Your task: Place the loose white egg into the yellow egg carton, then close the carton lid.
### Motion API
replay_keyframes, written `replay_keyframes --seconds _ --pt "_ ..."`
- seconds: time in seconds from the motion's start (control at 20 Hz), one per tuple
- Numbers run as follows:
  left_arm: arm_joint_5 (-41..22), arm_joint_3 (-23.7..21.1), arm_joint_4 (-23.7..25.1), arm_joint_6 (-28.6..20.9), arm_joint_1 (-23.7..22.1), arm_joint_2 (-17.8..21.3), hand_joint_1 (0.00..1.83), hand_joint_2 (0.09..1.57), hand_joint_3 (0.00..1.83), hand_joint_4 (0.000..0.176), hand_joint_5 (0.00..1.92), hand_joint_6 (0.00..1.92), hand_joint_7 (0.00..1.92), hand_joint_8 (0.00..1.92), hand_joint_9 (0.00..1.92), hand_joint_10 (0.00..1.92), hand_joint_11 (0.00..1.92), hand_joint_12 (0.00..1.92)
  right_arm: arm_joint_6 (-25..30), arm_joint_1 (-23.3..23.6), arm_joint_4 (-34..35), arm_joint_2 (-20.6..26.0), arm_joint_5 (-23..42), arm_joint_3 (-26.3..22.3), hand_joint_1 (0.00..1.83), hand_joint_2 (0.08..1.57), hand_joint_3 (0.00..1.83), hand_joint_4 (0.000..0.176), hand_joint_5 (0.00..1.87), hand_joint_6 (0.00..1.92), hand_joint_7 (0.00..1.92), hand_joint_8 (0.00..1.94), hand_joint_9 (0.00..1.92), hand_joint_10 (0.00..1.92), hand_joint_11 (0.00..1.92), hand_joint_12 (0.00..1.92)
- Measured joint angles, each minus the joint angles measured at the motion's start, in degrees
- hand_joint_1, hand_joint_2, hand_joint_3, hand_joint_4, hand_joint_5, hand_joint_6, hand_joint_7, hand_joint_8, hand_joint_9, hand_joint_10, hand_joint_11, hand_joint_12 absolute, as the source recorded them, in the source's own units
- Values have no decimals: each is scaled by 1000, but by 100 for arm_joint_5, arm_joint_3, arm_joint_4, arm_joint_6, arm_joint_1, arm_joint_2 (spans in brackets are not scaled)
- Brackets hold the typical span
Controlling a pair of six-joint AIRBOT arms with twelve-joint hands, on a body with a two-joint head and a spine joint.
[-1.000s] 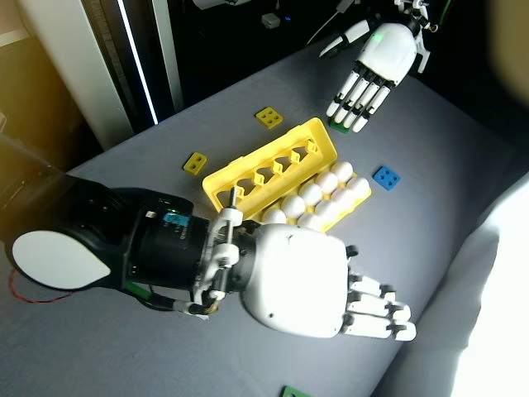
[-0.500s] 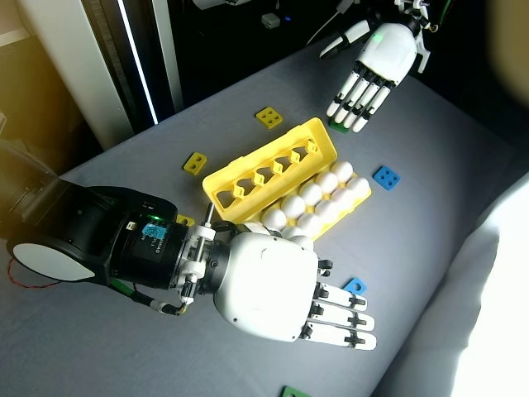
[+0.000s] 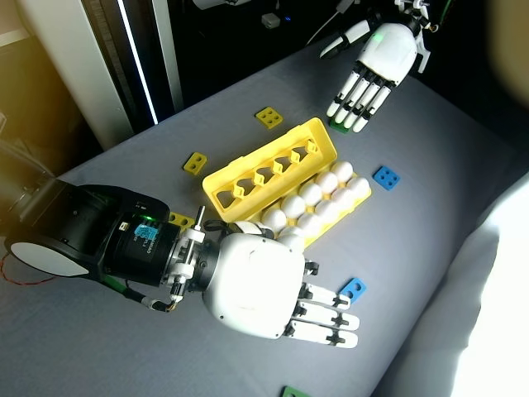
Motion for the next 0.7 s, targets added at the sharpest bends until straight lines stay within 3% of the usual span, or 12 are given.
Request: replay_keyframes --seconds 0.7 --pt "2 0 2 2 -22 0 0 1106 0 0 387 0 360 0 253 0 0 347 4 -59 101 -140 57 -13 1097 990 0 176 1286 448 321 5 77 3 0 0"
